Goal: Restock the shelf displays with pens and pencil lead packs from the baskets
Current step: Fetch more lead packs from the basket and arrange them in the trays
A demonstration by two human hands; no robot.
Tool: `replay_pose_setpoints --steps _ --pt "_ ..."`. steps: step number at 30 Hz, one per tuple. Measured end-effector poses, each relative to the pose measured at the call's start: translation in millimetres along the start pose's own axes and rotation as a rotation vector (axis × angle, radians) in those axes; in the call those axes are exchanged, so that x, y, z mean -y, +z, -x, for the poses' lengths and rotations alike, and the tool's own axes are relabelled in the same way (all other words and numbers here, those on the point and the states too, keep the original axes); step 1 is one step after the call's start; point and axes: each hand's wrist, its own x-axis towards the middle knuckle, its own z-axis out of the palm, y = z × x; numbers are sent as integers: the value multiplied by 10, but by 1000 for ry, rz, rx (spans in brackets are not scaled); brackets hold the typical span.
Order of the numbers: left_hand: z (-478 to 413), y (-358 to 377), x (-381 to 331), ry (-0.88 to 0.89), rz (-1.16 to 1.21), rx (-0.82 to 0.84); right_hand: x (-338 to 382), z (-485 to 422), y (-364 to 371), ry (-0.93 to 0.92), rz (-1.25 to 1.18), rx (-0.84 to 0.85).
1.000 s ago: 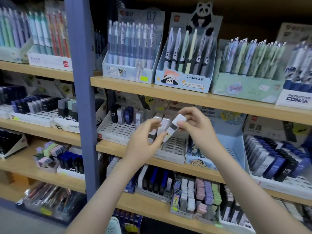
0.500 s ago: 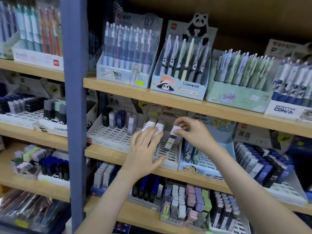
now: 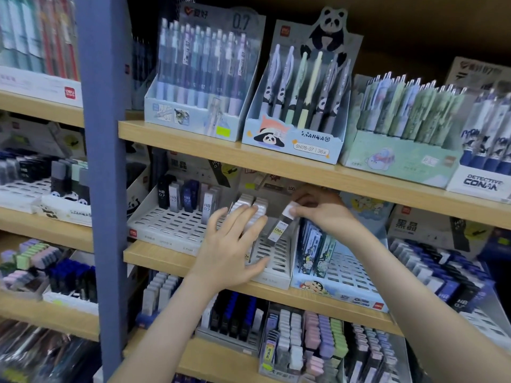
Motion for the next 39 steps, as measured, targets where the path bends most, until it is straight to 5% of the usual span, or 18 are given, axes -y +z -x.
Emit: replay_pose_setpoints --steps 6,13,23,39 --pt "-84 49 145 87 24 78 -27 -101 -32 -7 111 122" --pt "-86 41 163 100 53 68 -89 -200 13 -31 1 -12" --pt "-72 59 145 89 79 13 -72 -365 112 -105 255 67" --pt "-63 73 136 80 89 1 -81 -308 93 -142 239 9"
